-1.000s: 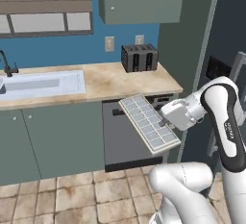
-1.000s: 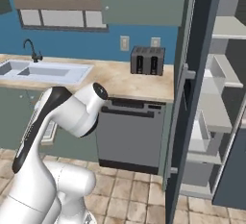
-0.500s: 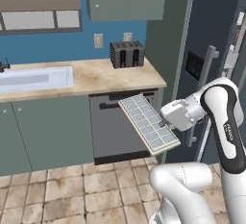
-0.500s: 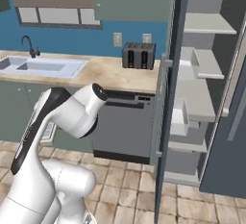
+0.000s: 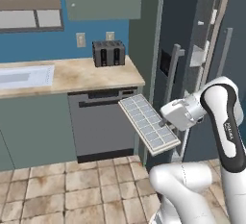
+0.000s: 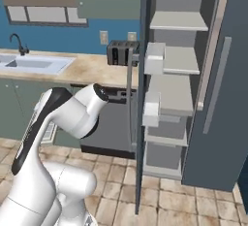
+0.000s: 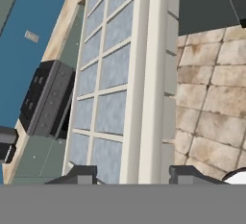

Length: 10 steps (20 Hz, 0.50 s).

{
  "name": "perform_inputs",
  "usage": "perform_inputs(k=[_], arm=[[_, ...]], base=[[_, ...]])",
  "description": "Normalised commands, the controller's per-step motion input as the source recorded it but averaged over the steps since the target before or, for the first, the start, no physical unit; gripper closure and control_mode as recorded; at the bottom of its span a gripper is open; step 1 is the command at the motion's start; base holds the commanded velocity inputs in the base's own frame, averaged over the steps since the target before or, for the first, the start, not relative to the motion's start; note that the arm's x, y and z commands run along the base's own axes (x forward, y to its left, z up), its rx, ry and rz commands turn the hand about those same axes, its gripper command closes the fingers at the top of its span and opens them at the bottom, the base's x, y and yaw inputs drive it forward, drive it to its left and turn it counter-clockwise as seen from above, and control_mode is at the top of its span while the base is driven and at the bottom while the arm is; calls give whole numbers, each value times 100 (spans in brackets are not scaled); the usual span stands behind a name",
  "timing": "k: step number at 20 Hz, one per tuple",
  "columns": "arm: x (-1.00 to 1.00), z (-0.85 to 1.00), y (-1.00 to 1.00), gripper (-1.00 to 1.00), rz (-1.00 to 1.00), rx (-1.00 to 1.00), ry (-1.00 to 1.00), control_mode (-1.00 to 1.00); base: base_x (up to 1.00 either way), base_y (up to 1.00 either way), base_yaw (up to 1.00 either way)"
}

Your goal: The ice cube tray has been filled with water. Take the tray and place it in the freezer to make ice. Close the freezer door after placing the tray.

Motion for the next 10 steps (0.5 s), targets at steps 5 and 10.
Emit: perform_inputs(k=[5,10], arm=[[0,0,0,100,0,0,0,100],[0,0,0,100,0,0,0,100]], base=[[-23,-69,0],[-16,-73,0]])
